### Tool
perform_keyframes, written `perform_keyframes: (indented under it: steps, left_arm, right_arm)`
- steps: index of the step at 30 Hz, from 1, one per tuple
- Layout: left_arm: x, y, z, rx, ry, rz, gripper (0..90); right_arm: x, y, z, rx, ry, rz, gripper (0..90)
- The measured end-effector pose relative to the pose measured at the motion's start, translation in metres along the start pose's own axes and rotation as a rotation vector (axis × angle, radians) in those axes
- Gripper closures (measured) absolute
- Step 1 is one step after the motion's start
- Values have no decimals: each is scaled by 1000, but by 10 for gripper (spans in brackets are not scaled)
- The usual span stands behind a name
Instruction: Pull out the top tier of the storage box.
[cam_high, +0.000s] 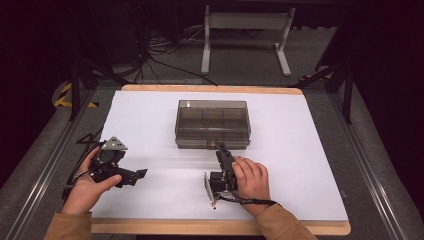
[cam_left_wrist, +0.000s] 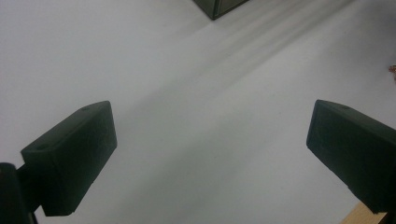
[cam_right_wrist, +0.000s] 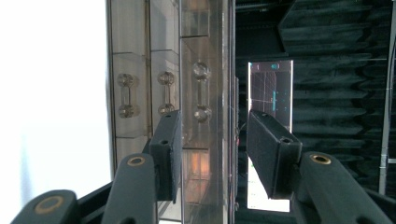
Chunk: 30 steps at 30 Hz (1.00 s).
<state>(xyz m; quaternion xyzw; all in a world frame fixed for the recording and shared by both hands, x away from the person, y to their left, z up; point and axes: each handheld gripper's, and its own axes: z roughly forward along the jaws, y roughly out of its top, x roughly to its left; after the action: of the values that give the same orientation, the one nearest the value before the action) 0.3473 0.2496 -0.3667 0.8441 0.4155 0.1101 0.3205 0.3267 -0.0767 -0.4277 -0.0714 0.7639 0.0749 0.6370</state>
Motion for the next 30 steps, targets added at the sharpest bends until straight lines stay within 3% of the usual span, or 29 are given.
perform_keyframes:
  steps: [7,14,21,23,27,30]
  left_arm:
    - [0,-2,0,-2,-1,-12,23]
    - [2,-2,-1,-2,2,-15,23]
    - [2,-2,-1,-2,0,-15,23]
    - [2,-2,-1,-3,-2,-15,23]
    - [2,-3,-2,-7,-1,-20,23]
    - [3,-3,-3,-6,-2,-20,23]
  right_arm:
    - [-2,-8,-10,-41,25,18,501]
    - [-7,-19,-17,-78,62,91,482]
    - [-15,-32,-25,-136,140,225,457]
    - [-17,-34,-26,-139,153,245,456]
    - [-21,-45,-27,-162,209,347,453]
    - [-23,-49,-27,-173,228,383,452]
